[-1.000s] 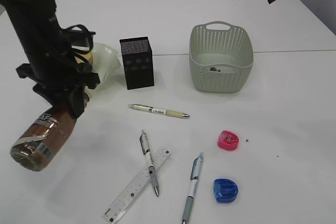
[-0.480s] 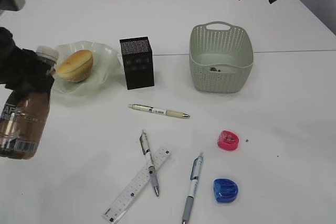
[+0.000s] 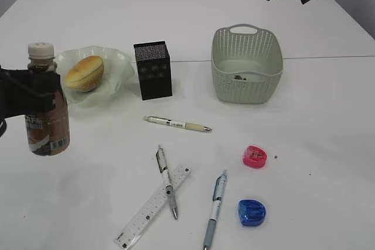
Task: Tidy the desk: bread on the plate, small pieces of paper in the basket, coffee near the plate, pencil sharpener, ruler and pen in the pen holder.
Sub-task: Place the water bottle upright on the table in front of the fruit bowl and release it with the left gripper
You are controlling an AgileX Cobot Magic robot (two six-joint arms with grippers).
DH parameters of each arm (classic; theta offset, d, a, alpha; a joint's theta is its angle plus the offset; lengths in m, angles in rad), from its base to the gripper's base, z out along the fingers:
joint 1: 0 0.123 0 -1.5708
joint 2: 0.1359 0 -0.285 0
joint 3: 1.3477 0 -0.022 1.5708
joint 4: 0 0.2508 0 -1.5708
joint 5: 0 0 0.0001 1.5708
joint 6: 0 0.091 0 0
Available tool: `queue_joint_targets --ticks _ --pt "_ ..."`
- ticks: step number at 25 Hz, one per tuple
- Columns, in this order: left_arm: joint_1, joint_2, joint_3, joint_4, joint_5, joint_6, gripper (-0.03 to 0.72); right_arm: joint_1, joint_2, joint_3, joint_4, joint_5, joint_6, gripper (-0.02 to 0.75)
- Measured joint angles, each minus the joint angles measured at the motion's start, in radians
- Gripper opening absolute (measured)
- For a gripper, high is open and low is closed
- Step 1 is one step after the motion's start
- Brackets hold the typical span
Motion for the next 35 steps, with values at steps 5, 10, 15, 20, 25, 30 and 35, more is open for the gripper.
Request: queue_joint_targets --ticks 5,10,15,20,25,30,35 --pt "0.000 0.132 0.016 -0.004 -0.232 0.002 0.227 0.000 0.000 0.000 -0.012 0.000 -0.009 0.496" --pt "0.000 0.232 0.058 -0.049 -0.539 0.004 0.227 0.000 0.000 0.000 -0.044 0.000 -0.011 0.496" --pt "0.000 0.270 0.131 -0.083 -0.685 0.002 0.227 0.000 0.000 0.000 -0.065 0.000 -0.011 0.496" --pt "0.000 0.314 0.137 -0.087 -0.693 0.002 0.227 0.000 0.000 0.000 -0.069 0.000 -0.012 0.496" --pt "0.000 0.392 0.097 -0.092 -0.697 0.002 0.227 0.000 0.000 0.000 -0.071 0.000 -0.019 0.496" --pt "0.000 0.476 0.020 -0.092 -0.700 0.002 0.227 0.000 0.000 0.000 -0.071 0.000 -0.028 0.496" --pt "0.002 0.548 -0.044 -0.094 -0.700 0.002 0.227 0.000 0.000 0.000 -0.071 0.000 -0.033 0.496"
